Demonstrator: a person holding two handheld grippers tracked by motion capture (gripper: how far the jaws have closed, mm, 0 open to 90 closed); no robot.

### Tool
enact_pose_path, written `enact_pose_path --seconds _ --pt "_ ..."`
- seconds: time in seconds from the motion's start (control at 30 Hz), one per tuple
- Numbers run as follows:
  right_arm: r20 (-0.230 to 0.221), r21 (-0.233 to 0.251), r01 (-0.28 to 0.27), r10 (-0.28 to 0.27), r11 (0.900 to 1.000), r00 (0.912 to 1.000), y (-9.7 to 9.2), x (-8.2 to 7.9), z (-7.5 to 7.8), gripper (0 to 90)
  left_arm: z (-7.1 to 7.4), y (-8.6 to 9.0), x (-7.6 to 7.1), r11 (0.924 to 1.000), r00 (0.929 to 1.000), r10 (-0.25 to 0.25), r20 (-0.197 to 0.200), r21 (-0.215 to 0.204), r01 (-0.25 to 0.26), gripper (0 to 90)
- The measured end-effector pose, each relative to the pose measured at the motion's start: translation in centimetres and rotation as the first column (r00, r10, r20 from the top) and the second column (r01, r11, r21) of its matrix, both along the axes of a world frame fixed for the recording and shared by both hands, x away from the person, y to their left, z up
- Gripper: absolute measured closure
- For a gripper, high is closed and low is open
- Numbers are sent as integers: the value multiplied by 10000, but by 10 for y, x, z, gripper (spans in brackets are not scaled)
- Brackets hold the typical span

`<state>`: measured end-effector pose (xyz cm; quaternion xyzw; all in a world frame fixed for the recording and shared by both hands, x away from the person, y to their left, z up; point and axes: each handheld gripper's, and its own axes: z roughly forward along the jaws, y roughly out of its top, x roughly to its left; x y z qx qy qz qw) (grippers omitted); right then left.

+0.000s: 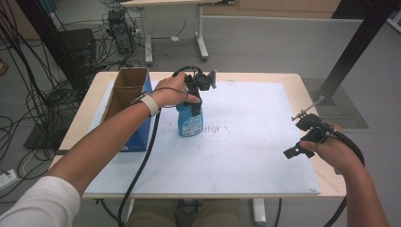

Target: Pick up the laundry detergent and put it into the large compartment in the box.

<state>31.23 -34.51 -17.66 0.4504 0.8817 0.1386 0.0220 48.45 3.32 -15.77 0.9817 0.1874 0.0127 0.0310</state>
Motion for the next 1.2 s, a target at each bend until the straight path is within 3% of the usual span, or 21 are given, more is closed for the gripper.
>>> enact_pose_path --seconds 1.2 --pt "-54 25 32 -32 10000 10000 -1 0 -2 90 0 1 1 10000 10000 -39 -54 -29 39 385"
